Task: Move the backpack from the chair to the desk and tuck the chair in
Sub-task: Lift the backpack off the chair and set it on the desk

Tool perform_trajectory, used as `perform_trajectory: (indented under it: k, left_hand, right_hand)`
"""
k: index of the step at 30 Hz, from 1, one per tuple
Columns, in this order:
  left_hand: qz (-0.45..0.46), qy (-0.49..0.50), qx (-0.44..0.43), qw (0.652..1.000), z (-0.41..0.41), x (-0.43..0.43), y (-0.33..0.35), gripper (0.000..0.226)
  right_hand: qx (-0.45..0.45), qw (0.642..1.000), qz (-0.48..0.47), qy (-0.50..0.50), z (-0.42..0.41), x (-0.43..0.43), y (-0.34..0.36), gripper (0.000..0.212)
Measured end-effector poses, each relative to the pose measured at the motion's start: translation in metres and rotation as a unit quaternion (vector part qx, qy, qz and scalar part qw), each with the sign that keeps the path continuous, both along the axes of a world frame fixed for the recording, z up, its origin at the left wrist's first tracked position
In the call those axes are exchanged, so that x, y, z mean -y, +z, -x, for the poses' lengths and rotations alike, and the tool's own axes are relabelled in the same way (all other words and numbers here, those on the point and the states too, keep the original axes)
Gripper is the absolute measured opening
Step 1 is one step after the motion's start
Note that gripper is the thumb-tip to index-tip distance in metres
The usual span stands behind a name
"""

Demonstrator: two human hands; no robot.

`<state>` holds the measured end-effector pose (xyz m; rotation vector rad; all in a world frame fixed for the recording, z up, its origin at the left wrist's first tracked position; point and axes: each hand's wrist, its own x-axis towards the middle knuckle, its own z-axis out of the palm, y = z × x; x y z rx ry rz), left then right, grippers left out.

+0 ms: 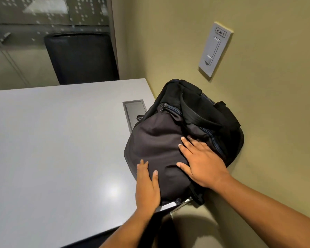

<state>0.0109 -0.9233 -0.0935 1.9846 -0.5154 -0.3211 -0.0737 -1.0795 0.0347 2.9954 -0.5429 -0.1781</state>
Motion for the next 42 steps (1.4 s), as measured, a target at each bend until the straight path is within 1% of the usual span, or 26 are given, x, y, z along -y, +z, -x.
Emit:
perform_trajectory:
  k: [3, 4, 7, 8, 19, 22, 28, 39, 42]
  left_hand:
    - [-0.012, -0.038, 0.002, 0.999, 0.003, 0.014, -0.010, 0.057]
    - [-0.028, -0.050, 0.012, 0.998, 0.003, 0.018, -0.014, 0.058]
    - [-0.117, -0.077, 0.065, 0.988, -0.002, 0.027, -0.027, 0.061]
    - [-0.130, -0.084, 0.068, 0.986, -0.003, 0.029, -0.031, 0.062]
    - [-0.112, -0.138, 0.053, 0.983, -0.030, 0.046, -0.058, 0.063]
    - [-0.111, -0.155, 0.064, 0.980, -0.046, 0.050, -0.059, 0.062]
    - [-0.105, -0.194, 0.058, 0.974, -0.072, 0.057, -0.051, 0.061]
    - [-0.116, -0.154, 0.078, 0.978, -0.067, 0.056, -0.043, 0.062]
    - [-0.118, -0.157, 0.080, 0.977, -0.067, 0.054, -0.040, 0.062]
  right_hand:
    - [-0.023, 0.999, 0.017, 0.017, 0.001, 0.008, -0.014, 0.069]
    - [-0.027, 0.999, 0.024, 0.022, 0.001, 0.010, -0.017, 0.068]
    - [-0.037, 0.998, 0.039, 0.030, 0.001, 0.012, -0.024, 0.065]
    - [-0.040, 0.998, 0.041, 0.031, 0.001, 0.013, -0.026, 0.065]
    - [-0.032, 0.998, 0.052, 0.008, -0.008, 0.013, -0.047, 0.059]
    - [-0.026, 0.998, 0.054, -0.002, -0.015, 0.011, -0.050, 0.059]
    - [-0.032, 0.998, 0.047, -0.012, -0.024, 0.012, -0.056, 0.058]
    - [-0.020, 0.999, 0.043, 0.002, -0.024, 0.014, -0.057, 0.058]
    - [-0.022, 0.999, 0.039, 0.003, -0.023, 0.014, -0.057, 0.058]
